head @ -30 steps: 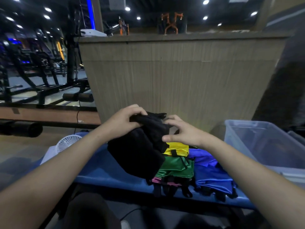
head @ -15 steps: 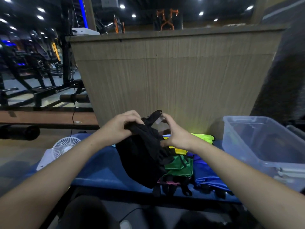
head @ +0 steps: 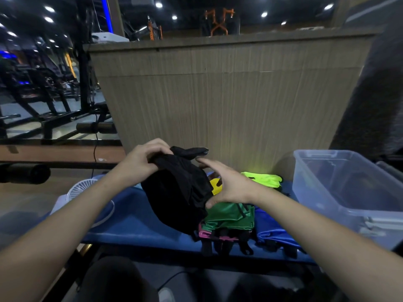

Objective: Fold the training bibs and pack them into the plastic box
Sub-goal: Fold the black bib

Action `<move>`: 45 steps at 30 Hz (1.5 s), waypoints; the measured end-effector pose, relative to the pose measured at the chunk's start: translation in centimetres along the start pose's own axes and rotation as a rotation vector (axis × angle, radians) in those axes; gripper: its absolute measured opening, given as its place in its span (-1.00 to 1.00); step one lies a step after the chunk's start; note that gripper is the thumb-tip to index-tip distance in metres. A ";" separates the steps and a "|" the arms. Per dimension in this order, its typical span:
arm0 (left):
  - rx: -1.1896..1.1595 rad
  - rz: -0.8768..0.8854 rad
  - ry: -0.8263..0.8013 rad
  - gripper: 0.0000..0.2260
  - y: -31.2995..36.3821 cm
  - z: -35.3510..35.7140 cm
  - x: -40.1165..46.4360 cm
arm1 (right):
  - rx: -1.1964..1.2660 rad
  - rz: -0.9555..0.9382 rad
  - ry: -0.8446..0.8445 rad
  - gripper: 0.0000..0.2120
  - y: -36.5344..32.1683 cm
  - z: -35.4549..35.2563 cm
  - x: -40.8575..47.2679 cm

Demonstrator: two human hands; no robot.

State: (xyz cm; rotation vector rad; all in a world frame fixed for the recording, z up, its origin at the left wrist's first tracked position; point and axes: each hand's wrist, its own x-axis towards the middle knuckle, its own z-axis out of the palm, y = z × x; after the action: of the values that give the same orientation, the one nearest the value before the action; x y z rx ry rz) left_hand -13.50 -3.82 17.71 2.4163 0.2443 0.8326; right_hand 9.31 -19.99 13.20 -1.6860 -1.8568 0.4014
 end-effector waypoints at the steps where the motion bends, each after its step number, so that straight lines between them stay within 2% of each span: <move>1: -0.007 -0.005 -0.007 -0.52 0.0 0.2 -0.1 | -0.014 -0.003 0.041 0.09 0.0 0.2 0.1; 3: -0.029 -0.017 -0.024 -0.50 0.0 0.4 -0.1 | -0.038 -0.034 0.137 -0.10 0.1 0.5 0.3; 8: -0.067 -0.019 -0.026 -0.50 0.3 0.8 -0.3 | -0.025 -0.178 0.393 -0.77 1.0 1.3 0.7; 10: -0.097 -0.017 -0.038 -0.53 0.6 1.0 -0.5 | 0.076 -0.158 0.483 -0.87 1.1 1.4 0.8; 12: -0.118 -0.006 -0.062 -0.56 0.9 1.3 -0.7 | 0.229 -0.123 0.511 -0.84 1.0 1.0 0.9; 18: -0.142 0.013 -0.112 -0.63 0.6 2.2 -1.3 | 0.659 -0.010 0.418 -0.80 0.0 -0.1 1.3; 22: -0.179 -0.009 -0.122 -0.82 0.4 2.6 -1.7 | 0.627 0.060 0.407 -0.82 -0.1 0.2 1.3; 24: -0.214 -0.054 -0.147 -0.82 0.5 2.9 -1.9 | 0.598 0.083 0.451 -0.85 0.0 0.2 1.3; 28: -0.237 -0.138 -0.272 -0.68 1.2 3.7 -2.3 | 0.531 0.066 0.520 -0.86 -0.8 -0.1 1.6; 32: -0.212 -0.215 -0.486 -0.45 2.1 4.1 -2.3 | 0.388 0.012 0.570 -0.86 -2.1 -0.4 2.1; 36: -0.340 -0.263 -0.593 -0.37 2.9 3.8 -2.3 | 0.304 -0.031 0.571 -0.86 -2.7 -0.6 2.0; 38: -0.423 -0.261 -0.533 -0.45 3.1 3.7 -2.1 | 0.266 -0.048 0.559 -0.89 -3.0 -0.6 1.8; 40: -0.477 -0.268 -0.363 -0.58 3.0 4.1 -1.6 | 0.207 -0.087 0.546 -0.91 -3.4 -0.5 1.7; 43: -0.488 -0.289 -0.057 -0.47 3.1 5.2 -0.5 | 0.143 -0.191 0.513 -0.87 -4.3 -0.2 1.4; 45: -0.463 -0.286 0.006 -0.40 3.3 5.9 -0.1 | 0.136 -0.221 0.488 -0.85 -4.8 0.0 1.2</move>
State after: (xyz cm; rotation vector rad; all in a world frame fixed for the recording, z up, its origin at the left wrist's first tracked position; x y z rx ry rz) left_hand -9.97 -9.23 15.74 1.8938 0.3472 0.6783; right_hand 5.44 -19.53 16.27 -1.3235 -1.5858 0.0171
